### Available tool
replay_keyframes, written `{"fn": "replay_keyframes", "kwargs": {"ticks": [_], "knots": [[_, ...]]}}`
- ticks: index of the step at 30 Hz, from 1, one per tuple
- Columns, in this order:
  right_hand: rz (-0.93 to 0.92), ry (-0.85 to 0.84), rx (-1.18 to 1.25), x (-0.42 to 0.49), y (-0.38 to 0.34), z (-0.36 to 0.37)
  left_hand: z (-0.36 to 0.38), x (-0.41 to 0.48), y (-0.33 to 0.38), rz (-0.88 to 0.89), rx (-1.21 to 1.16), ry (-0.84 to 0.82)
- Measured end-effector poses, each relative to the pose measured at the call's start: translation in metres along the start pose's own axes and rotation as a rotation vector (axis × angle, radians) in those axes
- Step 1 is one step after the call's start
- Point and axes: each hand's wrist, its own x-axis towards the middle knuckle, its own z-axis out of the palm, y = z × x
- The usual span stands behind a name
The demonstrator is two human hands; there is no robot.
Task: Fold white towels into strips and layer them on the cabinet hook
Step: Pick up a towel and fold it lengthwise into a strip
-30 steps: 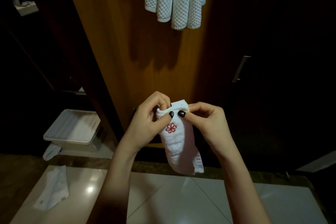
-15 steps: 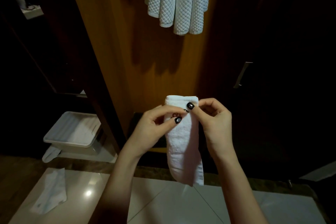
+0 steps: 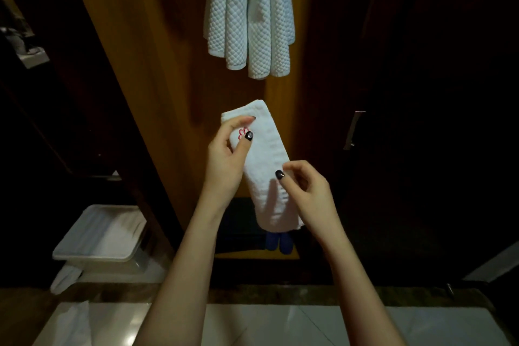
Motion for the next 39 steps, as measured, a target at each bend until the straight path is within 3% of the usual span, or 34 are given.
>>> {"fn": "replay_keyframes", "kwargs": {"ticks": [6,10,15,27,35,39], "knots": [[-0.087,0.034,-0.237,0.014,-0.007,0.000,0.018,0.013,0.004,-0.023,-0.046,-0.149],[-0.124,0.059,-0.157,0.021,-0.020,0.000,0.023,0.013,0.000,0.081,0.173,-0.171],[-0.058,0.045,-0.015,0.017,-0.020,0.000,0.018,0.014,-0.005,0.101,0.252,-0.127],[0.084,0.161,0.231,0.013,-0.012,0.014,0.014,0.003,-0.006,-0.097,-0.135,-0.181],[-0.071,-0.084,0.041,0.000,0.007,0.007,0.008,0.021,-0.011,-0.158,-0.122,0.014],[-0.030,-0.061,-0.025,-0.008,0.017,0.007,0.003,0.033,-0.013,-0.130,-0.084,0.108]]}}
